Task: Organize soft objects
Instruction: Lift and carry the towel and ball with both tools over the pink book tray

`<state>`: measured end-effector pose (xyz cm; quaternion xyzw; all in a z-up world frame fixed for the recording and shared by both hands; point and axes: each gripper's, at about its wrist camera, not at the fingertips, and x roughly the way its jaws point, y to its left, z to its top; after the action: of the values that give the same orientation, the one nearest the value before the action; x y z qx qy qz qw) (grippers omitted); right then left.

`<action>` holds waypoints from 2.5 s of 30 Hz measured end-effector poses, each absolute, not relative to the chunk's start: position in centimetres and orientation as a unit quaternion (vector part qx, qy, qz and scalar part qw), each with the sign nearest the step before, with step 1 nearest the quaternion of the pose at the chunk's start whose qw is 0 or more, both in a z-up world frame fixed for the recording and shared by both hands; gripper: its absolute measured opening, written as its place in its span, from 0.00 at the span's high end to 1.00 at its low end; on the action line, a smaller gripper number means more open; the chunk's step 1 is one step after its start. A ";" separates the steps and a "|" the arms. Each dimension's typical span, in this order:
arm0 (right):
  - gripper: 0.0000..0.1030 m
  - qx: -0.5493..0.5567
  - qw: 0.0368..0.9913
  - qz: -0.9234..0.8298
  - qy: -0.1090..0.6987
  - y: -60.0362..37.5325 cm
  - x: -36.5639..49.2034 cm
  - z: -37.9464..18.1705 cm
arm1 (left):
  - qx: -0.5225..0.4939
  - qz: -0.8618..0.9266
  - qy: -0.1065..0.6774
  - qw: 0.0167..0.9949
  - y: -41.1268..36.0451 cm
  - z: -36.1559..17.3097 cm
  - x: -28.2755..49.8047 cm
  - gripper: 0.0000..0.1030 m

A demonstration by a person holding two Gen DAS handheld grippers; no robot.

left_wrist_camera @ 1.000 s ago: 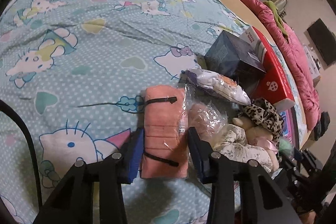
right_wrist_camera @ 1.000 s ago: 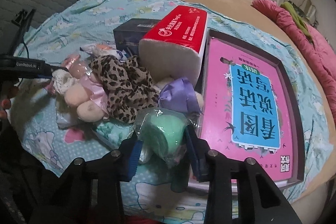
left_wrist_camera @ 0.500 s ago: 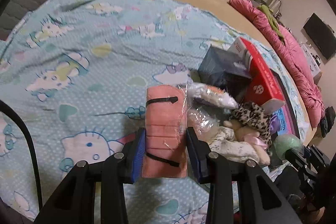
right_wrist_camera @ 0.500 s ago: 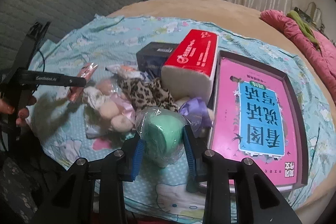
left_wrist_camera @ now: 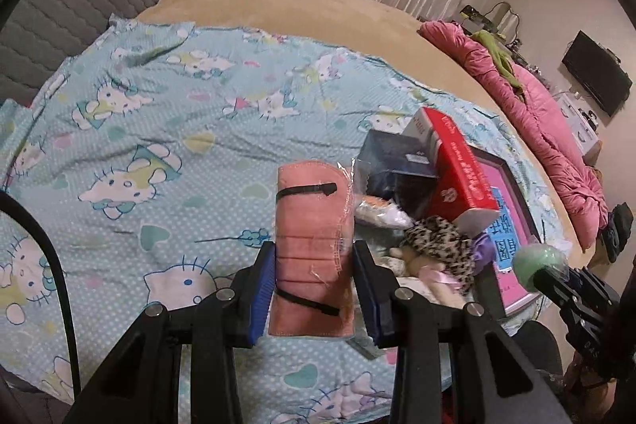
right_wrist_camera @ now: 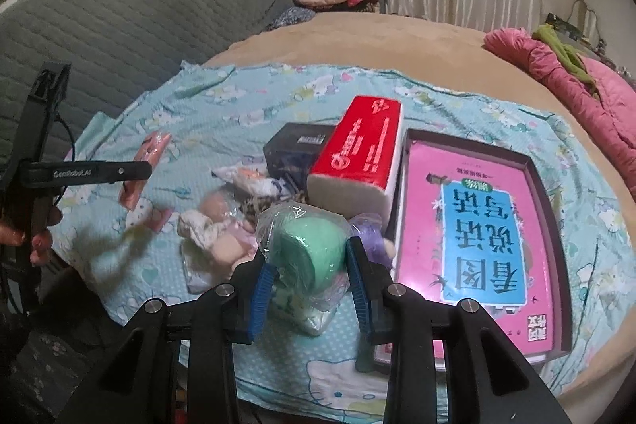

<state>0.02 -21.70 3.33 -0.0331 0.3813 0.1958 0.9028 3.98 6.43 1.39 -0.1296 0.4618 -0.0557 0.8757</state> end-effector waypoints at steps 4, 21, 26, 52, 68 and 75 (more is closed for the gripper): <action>0.64 -0.023 0.909 0.180 0.375 -22.9 0.3 4.3 | -0.117 -0.063 0.454 0.881 5.0 3.2 3.9 0.63; 0.64 0.034 0.927 0.047 0.371 -31.5 2.9 7.9 | -0.035 -0.196 0.403 0.893 -9.7 9.1 6.8 0.63; 0.64 0.056 0.928 0.010 0.367 -34.6 3.2 8.5 | -0.015 -0.222 0.404 0.887 -13.5 9.2 7.5 0.63; 0.64 0.115 0.915 -0.034 0.385 -42.7 2.1 3.0 | 0.061 -0.281 0.492 0.822 -26.0 1.6 9.5 0.63; 0.64 0.099 0.886 -0.001 0.453 -42.9 3.4 -2.7 | 0.117 -0.267 0.544 0.787 -28.4 -4.3 9.0 0.62; 0.63 0.072 0.879 -0.020 0.471 -42.4 3.8 -4.0 | 0.127 -0.261 0.554 0.780 -28.4 -5.7 8.7 0.61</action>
<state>3.79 -42.44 -3.97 0.0720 0.4712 -0.0196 0.8789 8.75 -28.38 -5.67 0.1271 0.5544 -0.2609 0.7800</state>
